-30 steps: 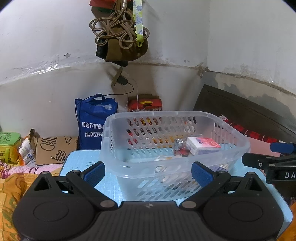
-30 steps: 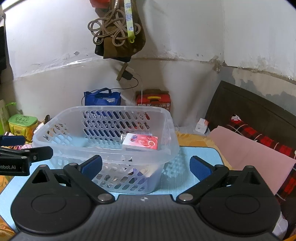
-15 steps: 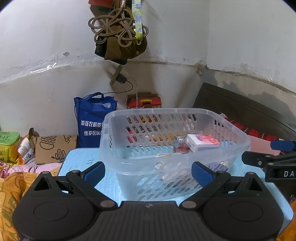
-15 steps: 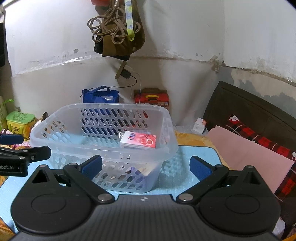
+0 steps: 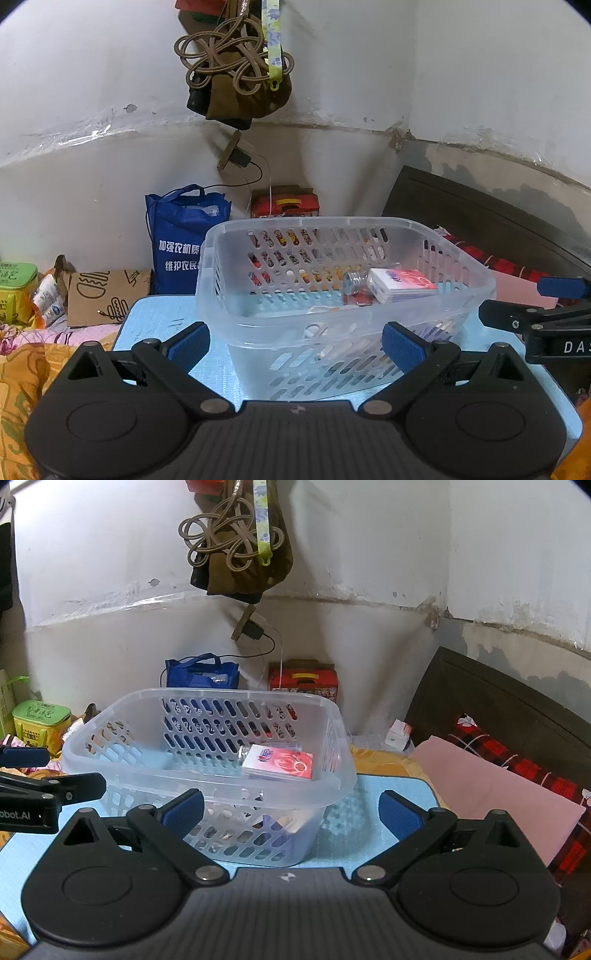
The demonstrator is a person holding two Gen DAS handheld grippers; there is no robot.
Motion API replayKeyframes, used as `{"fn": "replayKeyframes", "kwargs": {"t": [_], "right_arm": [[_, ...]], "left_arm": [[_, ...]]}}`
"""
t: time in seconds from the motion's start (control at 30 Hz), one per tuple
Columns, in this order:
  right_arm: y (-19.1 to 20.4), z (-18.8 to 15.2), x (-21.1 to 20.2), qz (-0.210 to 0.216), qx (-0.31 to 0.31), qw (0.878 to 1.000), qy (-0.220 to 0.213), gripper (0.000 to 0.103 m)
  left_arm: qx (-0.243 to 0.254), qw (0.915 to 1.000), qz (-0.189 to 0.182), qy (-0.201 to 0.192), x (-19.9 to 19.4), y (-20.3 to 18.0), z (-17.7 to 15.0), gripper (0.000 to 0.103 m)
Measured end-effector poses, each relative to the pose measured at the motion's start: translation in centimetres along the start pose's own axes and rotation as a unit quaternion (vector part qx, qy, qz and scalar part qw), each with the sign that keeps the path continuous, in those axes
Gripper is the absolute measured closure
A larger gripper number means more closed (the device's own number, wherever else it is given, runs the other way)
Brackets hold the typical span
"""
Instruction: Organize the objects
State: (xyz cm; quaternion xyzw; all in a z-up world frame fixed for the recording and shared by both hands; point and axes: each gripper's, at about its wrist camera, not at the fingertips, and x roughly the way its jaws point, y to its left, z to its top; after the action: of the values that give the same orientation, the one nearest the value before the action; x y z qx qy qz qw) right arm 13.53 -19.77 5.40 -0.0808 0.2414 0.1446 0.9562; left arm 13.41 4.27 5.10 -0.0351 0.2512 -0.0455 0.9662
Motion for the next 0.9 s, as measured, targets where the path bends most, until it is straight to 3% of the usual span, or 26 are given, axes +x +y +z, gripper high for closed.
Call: {"fn": "replayKeyframes", "kwargs": {"t": [0.9], "right_arm": [[0.24, -0.18, 0.02, -0.004, -0.003, 1.000, 0.005, 0.000]], "left_arm": [[0.003, 0.9999, -0.006, -0.012, -0.45, -0.44, -0.06, 0.002]]}}
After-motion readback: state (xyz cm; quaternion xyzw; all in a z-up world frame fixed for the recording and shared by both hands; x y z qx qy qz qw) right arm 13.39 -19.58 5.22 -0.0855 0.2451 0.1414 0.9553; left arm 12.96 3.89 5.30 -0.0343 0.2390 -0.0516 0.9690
